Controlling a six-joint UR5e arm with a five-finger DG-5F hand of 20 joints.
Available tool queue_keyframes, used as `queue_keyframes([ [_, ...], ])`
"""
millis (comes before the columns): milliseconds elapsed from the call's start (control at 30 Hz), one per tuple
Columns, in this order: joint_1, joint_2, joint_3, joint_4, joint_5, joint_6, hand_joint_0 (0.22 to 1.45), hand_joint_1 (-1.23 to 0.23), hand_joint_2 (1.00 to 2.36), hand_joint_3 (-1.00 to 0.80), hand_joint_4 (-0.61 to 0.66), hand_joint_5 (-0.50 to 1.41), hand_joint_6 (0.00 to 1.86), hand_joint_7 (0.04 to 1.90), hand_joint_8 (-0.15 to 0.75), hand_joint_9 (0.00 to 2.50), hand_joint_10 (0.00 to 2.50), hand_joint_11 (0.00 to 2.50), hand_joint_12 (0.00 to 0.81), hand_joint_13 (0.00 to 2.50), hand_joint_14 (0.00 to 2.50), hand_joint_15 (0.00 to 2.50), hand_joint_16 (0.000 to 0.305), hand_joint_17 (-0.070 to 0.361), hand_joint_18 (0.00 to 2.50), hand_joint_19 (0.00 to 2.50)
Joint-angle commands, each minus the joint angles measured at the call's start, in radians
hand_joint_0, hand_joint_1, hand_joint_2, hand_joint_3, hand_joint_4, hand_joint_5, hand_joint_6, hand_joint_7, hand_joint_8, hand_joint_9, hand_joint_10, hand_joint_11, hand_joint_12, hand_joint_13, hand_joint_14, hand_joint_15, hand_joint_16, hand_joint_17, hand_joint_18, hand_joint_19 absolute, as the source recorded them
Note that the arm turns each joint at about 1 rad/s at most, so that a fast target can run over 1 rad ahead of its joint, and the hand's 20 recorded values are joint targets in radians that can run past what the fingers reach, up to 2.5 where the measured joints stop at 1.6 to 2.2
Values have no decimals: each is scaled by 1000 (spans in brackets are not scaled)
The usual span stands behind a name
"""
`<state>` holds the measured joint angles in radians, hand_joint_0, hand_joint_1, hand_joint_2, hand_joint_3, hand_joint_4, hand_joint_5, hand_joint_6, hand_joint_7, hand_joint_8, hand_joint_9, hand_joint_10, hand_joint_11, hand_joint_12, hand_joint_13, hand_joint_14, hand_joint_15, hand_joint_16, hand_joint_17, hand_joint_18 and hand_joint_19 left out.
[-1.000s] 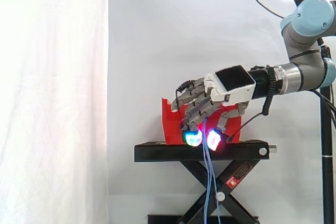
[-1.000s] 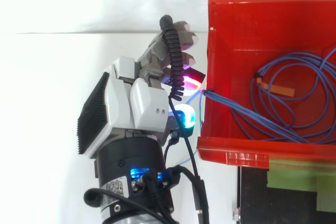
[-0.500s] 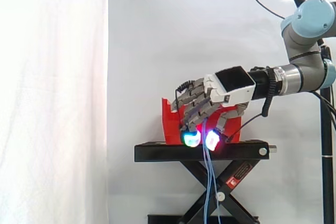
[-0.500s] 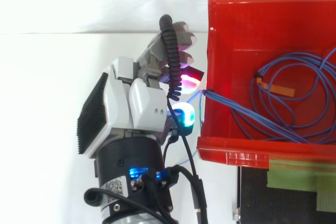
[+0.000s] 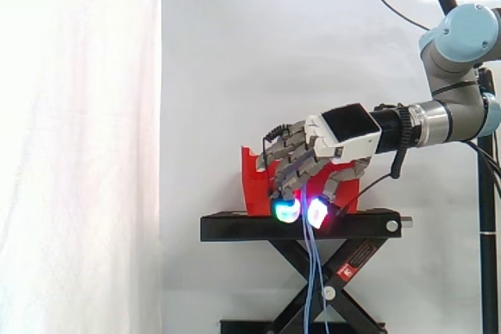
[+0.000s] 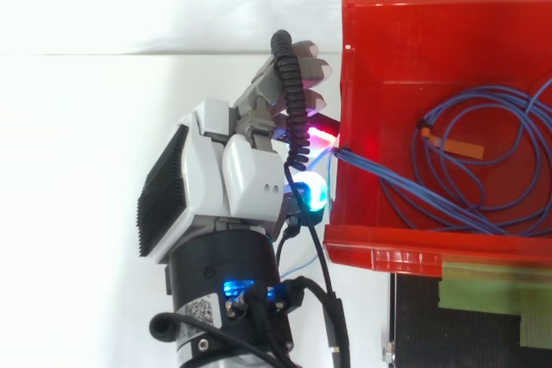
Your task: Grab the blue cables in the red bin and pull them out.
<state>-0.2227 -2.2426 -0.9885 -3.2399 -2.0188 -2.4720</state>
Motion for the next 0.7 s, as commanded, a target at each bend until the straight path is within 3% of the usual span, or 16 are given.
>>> queue_keyframes([
  [0,-1,0,1,0,0,0,824,-992,1000,-1000,250,870,14,747,283,897,26,730,370,607,17,427,52,117,618,684],
  [267,-1,0,30,-12,3,20,827,-991,1000,-1000,248,879,14,741,280,905,27,726,364,616,19,431,52,117,619,685],
  [333,-7,0,36,-18,3,77,826,-991,1000,-1000,254,882,14,742,282,911,24,720,365,618,18,435,52,117,619,685],
  [467,-9,0,39,-23,3,118,827,-989,1000,-1000,252,886,14,748,281,912,27,741,365,624,18,434,52,117,619,685],
  [667,-12,0,39,-12,0,120,827,-989,1000,-1000,266,892,14,752,283,938,27,740,361,645,18,452,52,116,628,692],
])
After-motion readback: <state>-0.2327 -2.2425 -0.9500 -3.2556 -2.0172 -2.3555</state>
